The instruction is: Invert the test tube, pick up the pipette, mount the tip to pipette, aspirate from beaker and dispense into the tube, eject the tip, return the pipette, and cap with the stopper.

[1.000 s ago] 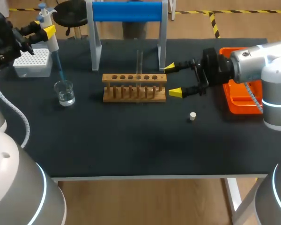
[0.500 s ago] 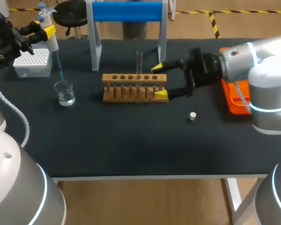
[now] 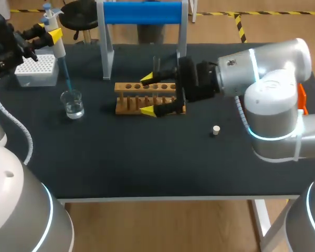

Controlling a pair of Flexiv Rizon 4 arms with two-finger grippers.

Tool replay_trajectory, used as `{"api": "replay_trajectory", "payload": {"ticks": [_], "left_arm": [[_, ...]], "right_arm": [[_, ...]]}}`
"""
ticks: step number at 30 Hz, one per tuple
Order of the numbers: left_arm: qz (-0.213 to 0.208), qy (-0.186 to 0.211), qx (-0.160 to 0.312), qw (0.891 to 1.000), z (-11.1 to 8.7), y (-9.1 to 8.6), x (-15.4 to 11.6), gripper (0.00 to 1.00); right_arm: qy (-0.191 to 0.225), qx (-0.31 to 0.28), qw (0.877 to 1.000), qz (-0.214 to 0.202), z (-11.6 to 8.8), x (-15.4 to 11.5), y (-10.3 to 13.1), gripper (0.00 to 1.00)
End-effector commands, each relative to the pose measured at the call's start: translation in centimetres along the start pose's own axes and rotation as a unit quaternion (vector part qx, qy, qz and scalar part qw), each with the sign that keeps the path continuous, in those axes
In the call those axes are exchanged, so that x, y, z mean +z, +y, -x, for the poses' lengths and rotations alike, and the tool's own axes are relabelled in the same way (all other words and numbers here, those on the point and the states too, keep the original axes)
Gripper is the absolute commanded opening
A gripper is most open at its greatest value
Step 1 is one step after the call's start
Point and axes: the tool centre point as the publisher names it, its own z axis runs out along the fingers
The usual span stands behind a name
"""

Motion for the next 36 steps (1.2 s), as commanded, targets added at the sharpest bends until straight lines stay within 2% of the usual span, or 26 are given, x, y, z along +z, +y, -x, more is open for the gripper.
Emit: {"api": "replay_trajectory", "payload": {"ticks": [1,11,23,36], "left_arm": [[0.000,-0.002,0.001,1.000,-0.1,0.0,0.1,0.00],[0.000,-0.002,0.001,1.000,-0.1,0.0,0.1,0.00],[0.000,-0.002,0.001,1.000,-0.1,0.0,0.1,0.00],[0.000,-0.002,0.001,1.000,-0.1,0.0,0.1,0.00]], "right_arm": [[-0.012,-0.003,1.000,-0.017,0.4,4.0,0.1,1.00],[-0.034,0.011,0.999,-0.031,1.2,7.9,-0.9,1.00],[-0.080,0.042,0.994,-0.053,3.1,11.8,-3.8,1.00],[-0.125,0.048,0.989,-0.067,5.8,14.0,-5.5,1.00]]}}
